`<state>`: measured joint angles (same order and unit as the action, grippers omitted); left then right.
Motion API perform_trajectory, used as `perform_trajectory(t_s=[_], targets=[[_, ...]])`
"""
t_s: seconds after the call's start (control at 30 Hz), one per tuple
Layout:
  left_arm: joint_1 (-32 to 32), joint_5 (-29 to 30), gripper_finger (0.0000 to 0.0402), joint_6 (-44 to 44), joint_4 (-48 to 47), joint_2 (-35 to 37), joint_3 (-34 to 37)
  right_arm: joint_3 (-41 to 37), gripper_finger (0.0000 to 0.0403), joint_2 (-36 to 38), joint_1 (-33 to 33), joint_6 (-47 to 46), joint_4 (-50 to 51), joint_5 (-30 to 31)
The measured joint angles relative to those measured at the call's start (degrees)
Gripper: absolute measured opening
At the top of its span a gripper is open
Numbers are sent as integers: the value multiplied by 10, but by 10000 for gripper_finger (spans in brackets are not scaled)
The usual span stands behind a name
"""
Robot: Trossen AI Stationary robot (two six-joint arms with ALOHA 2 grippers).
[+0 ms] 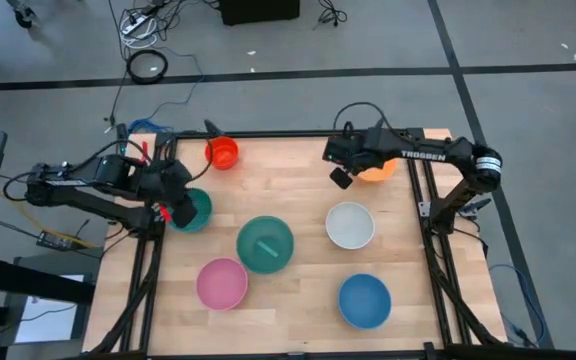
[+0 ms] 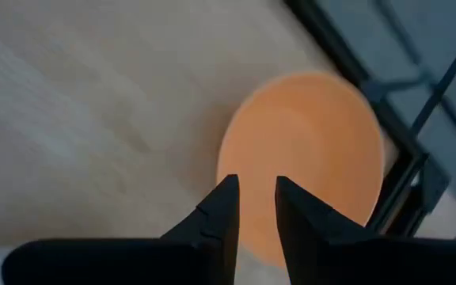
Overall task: Nest bowls inside each other
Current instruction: Stack the yellow bowl on top of the light green bowl
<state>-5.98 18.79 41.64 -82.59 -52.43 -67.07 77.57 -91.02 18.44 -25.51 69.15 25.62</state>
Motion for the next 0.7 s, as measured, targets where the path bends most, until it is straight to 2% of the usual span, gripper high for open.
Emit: perform_trajectory(t_s=[0.13,0.33,0.7], targets=[[-10,0,182,47,-48,0,0,-7,75,0,22,-1,22,-20],[-17,0,182,65,-55,0,0,-59,79,0,58,18,-19,-116],[-17,2,182,65,-51,0,0,-145,84,-1,72,31,-120,-149]])
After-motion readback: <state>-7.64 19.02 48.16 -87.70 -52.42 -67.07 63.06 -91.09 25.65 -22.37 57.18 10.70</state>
